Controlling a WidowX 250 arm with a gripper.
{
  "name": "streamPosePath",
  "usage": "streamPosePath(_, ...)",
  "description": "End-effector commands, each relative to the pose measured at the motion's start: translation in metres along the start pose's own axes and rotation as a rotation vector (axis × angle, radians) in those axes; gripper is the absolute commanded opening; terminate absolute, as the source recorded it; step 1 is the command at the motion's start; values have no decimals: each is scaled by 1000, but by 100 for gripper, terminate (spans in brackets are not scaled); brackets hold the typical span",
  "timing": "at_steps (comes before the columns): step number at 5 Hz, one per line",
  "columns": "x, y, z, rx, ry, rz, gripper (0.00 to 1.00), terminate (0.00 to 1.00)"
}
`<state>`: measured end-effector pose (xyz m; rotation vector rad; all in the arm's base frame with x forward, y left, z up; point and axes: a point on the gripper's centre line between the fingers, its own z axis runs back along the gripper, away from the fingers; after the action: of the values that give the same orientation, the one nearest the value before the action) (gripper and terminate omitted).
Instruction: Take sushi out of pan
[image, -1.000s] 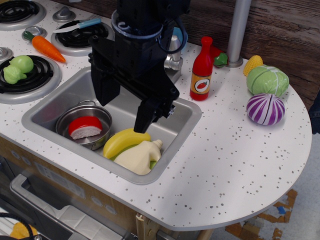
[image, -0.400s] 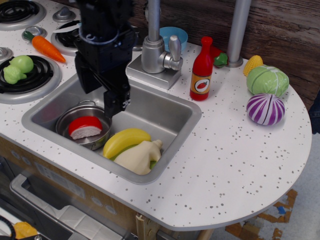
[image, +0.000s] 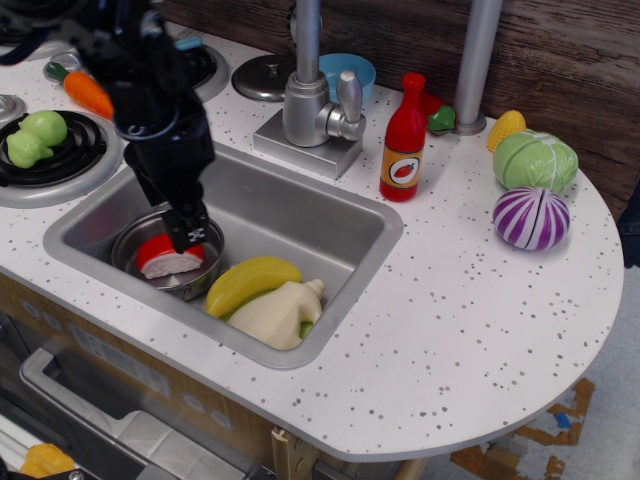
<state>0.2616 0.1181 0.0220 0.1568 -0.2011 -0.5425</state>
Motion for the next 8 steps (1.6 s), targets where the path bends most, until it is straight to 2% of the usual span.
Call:
streamPosePath(1, -7, 30, -17, -42, -34, -70, 100, 0)
streamPosePath(4, -19, 42, -61, -74, -107, -60, 100, 0)
streamPosePath(5, -20, 44, -66, -65, -104, -44, 100, 0)
streamPosePath(6, -20, 46, -73, -92, -104, -11, 100, 0)
streamPosePath(7, -17, 42, -70, -62, -89, 15, 0, 0)
streamPosePath(8, -16, 40, -77, -49, -113, 33, 0, 0)
